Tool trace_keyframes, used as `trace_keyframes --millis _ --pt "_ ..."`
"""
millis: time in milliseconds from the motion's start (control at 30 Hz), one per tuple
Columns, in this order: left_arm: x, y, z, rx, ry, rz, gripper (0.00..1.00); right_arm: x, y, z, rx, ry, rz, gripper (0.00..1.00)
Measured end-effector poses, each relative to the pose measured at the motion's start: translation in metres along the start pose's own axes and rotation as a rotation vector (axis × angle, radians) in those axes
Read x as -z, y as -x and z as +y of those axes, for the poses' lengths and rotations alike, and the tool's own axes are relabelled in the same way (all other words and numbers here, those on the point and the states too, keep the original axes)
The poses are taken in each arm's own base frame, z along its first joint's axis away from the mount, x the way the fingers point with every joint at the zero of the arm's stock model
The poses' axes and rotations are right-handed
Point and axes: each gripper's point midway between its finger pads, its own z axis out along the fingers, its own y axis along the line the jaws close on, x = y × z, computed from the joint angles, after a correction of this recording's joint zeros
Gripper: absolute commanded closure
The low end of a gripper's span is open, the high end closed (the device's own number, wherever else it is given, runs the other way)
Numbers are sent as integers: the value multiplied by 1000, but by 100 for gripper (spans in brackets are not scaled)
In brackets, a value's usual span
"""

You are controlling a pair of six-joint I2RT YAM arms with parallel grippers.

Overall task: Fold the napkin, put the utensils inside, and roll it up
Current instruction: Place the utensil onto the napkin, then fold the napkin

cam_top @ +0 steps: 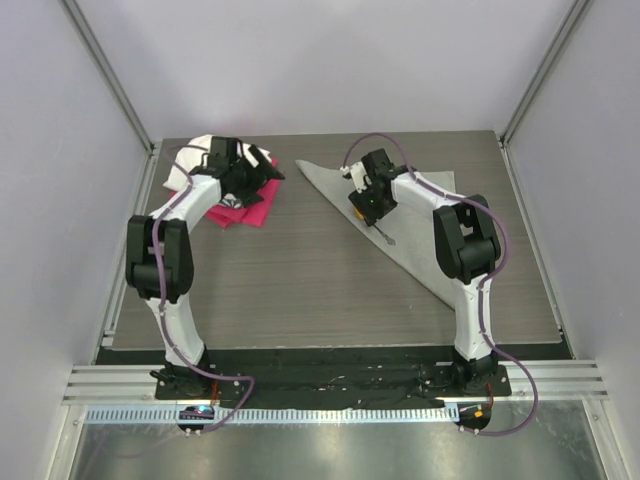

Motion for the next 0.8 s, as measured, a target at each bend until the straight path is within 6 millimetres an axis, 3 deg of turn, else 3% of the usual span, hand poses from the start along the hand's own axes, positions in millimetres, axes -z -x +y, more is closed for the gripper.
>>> trace_keyframes --millis 67,233,400,600,700,800 --pt "-21 3 -14 17 -38 -5 12 1 1 -1 -10 0 -4 39" --pt "-69 4 -25 67 -79 -6 17 11 7 2 -68 20 -29 36" --pt "-114 12 -29 88 -95 -16 20 54 38 4 -133 33 -154 36" --pt "-147 21 -39 104 -122 -32 24 122 74 6 -198 39 -346 36" --pt "-156 28 -45 111 -143 -50 31 133 77 8 -230 49 -378 36" --pt "-166 33 -51 113 -158 -60 41 127 69 13 -262 62 -359 36"
